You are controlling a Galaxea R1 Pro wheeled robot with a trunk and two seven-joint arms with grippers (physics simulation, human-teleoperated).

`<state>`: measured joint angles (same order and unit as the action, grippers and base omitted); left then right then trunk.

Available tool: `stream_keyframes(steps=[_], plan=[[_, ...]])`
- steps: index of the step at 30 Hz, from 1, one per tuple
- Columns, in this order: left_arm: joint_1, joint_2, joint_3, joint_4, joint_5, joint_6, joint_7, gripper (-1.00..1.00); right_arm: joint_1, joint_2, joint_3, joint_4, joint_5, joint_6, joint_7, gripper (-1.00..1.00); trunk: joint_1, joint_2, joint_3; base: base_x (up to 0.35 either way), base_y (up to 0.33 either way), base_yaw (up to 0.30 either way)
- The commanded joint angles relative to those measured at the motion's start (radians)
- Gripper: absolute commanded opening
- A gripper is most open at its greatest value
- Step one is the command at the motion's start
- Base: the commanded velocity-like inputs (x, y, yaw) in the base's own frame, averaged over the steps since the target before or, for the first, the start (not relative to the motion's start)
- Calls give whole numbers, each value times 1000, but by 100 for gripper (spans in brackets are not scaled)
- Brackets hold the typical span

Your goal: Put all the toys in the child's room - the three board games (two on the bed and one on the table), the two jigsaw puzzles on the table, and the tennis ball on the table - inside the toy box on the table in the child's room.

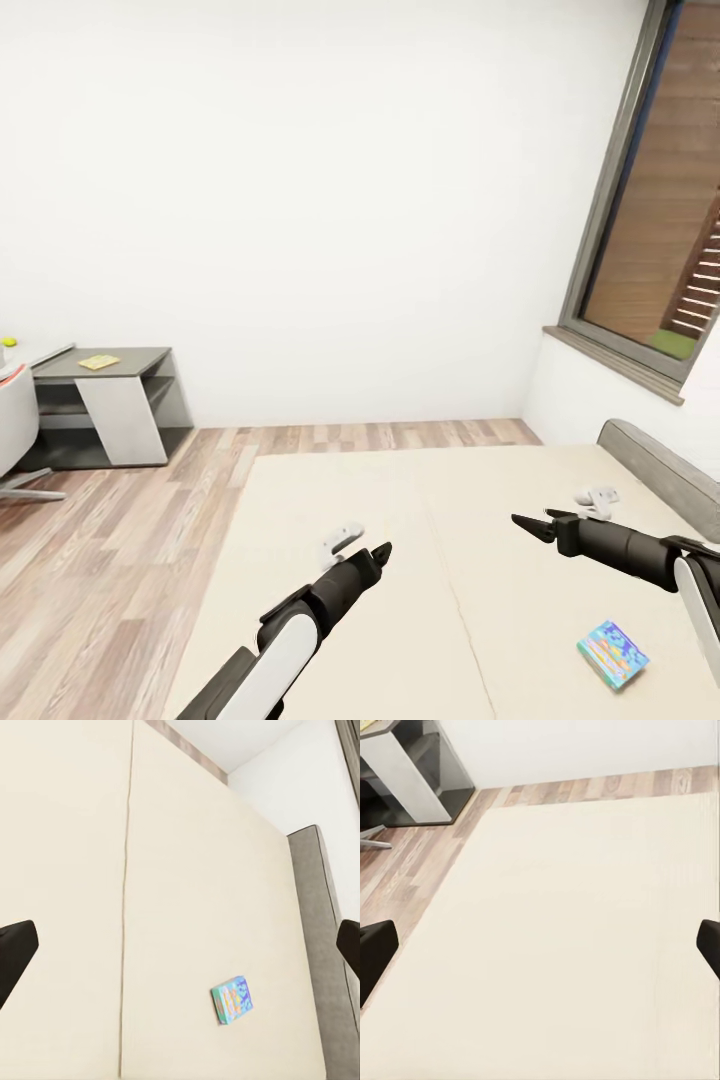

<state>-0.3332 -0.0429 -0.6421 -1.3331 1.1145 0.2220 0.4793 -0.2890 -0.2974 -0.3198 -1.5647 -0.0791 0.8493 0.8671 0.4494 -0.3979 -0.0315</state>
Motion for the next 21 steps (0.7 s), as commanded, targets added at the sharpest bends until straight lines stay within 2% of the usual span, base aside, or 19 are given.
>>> stream_keyframes(steps=[1, 21], plan=[[-1, 0, -1, -2, 6, 2, 7, 100, -1, 0, -1, 0, -8, 8, -2, 100, 1, -2, -2, 0, -305, -2], [-1, 0, -1, -2, 6, 2, 7, 100, -1, -1, -1, -1, -7, 7, -2, 100, 1, -2, -2, 0, -305, 12]])
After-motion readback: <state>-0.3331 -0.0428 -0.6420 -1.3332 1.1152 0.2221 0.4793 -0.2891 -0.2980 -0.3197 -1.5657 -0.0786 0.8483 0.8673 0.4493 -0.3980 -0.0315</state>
